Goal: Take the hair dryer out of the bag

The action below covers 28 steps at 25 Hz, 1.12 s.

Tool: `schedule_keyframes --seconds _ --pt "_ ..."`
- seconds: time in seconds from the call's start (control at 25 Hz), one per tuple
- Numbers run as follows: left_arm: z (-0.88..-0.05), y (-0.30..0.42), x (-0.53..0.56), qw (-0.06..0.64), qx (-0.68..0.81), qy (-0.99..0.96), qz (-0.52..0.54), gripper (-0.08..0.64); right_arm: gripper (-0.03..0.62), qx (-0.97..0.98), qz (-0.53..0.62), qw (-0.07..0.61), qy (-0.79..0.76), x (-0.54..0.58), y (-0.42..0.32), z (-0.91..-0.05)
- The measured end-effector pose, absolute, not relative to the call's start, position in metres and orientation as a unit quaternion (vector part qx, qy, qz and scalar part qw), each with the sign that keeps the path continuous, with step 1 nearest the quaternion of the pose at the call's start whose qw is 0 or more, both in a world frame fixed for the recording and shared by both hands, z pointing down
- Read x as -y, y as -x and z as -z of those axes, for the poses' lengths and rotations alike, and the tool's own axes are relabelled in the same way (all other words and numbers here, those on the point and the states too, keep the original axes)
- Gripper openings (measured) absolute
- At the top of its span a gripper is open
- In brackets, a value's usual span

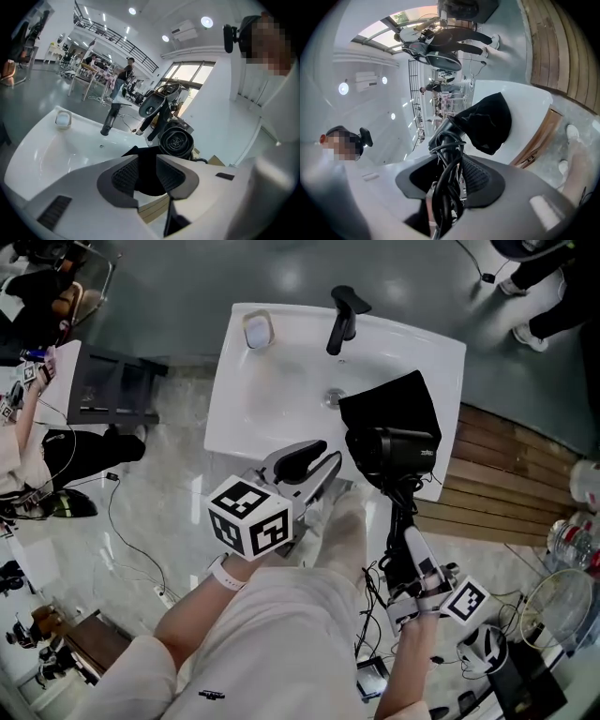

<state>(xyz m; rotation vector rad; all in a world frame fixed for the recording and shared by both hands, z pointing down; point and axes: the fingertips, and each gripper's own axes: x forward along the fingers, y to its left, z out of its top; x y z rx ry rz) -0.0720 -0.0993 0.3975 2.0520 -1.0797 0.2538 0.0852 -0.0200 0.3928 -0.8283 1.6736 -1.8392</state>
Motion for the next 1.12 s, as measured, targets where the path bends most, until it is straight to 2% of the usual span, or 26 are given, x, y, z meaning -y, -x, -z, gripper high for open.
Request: schedule_keyframes --seconds 0.48,1.12 --pt "-0.342 0.088 0.062 0.360 0.431 -0.821 -0.097 0.044 0.176 -0.643 0.628 0.286 0.333 0.021 -0.079 -0.328" --pt "-0.273 0.122 0.011 0.307 0.441 -0.839 -0.081 0.025 0.176 -0.651 0.579 0.354 0.342 0.001 -0.058 -0.252"
